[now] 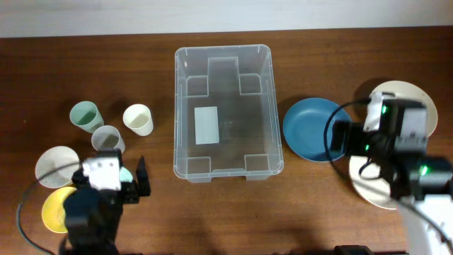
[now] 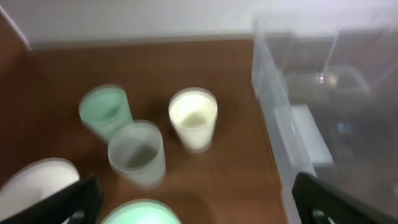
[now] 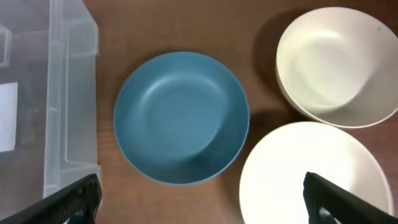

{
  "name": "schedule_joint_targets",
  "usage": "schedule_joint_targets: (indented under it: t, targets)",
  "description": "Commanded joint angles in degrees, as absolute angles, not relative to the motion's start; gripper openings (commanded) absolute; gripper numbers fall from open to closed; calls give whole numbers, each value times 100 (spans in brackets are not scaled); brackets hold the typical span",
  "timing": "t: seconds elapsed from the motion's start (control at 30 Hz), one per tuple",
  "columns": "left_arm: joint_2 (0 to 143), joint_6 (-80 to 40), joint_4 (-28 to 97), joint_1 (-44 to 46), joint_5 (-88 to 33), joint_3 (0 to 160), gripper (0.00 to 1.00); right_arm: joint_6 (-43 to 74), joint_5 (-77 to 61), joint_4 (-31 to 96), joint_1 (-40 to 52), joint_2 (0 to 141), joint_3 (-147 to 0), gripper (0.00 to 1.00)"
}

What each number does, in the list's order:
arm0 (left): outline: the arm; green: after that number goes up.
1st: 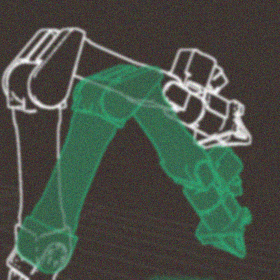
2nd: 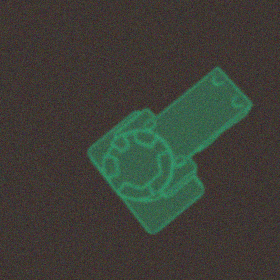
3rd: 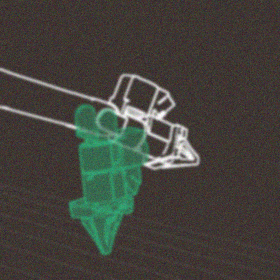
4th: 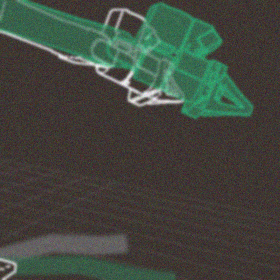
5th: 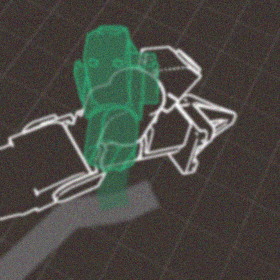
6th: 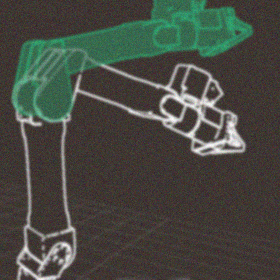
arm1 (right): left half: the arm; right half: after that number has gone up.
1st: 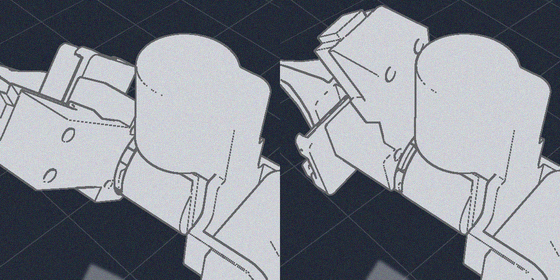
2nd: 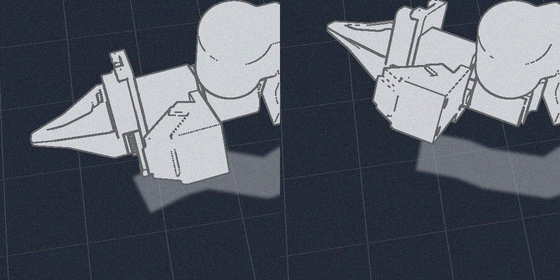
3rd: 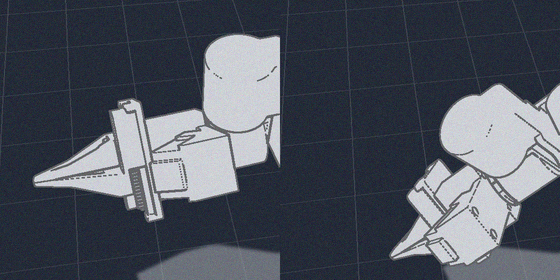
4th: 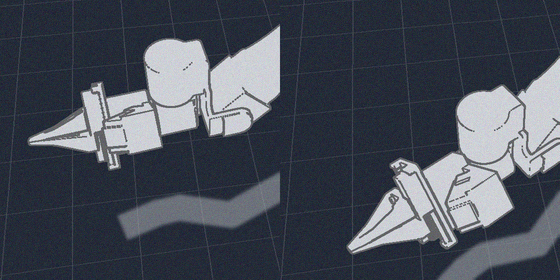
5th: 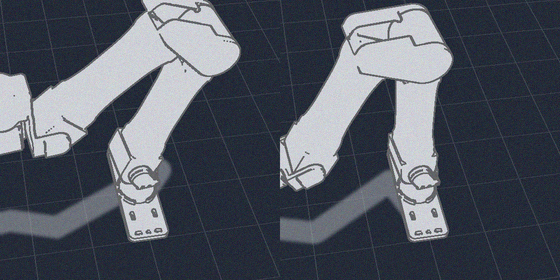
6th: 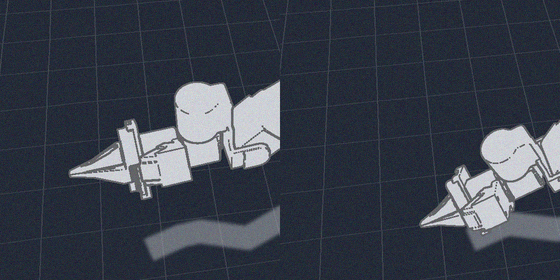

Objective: Pack container
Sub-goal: 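Reach the right gripper to the blue plate and grasp its rim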

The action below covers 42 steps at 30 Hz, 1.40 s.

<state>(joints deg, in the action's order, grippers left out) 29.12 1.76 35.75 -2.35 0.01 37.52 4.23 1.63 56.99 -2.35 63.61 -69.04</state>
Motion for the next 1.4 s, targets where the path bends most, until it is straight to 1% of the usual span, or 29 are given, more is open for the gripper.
schedule_joint_targets:
  t: [0.0, 0.2, 0.37, 0.5, 0.83, 0.93, 1.03, 1.13, 1.17, 1.27, 1.33, 1.37]
  targets:
    - [3957, -237, 4099, -224, -209, 4718, 100, 211, 224, 5780, -276, 6851, -7594, 99]
    - [5870, -237, 5393, -224, -541, 6396, 99, 215, 325, 5673, -482, 7957, -7996, 99]
    - [6652, -237, 5673, -224, -539, 6864, 99, 54, 165, 5507, -788, 8910, -7996, 99]
    - [6858, -237, 5621, -224, -532, 6869, 99, -259, -416, 5334, -1044, 9579, -7996, 99]
    - [6866, -233, 5376, -224, -473, 6869, 99, -305, -460, 4810, -1385, 10829, -7994, 100]
    - [6866, -233, 5321, -224, -473, 6869, 99, -582, -873, 4722, -1404, 11098, -7994, 97]
    - [6866, -233, 5280, -224, -475, 6869, 99, -582, -1050, 4611, -1406, 11262, -7994, 96]
    - [6866, -235, 5271, -224, -475, 6869, 99, -578, -1087, 4534, -1437, 11365, -7994, 84]
    - [6866, -233, 5271, -224, -473, 6869, 99, -580, -1146, 4521, -1463, 11384, -7994, 83]
    - [6866, -235, 5271, -224, -473, 6869, 100, -558, -1284, 4484, -1586, 11472, -7994, 71]
    - [6866, -233, 5271, -224, -475, 6869, 99, -556, -1409, 4480, -1682, 11524, -7994, 66]
    - [6866, -235, 5271, -224, -475, 6869, 99, -556, -1463, 4482, -1723, 11542, -7994, 65]
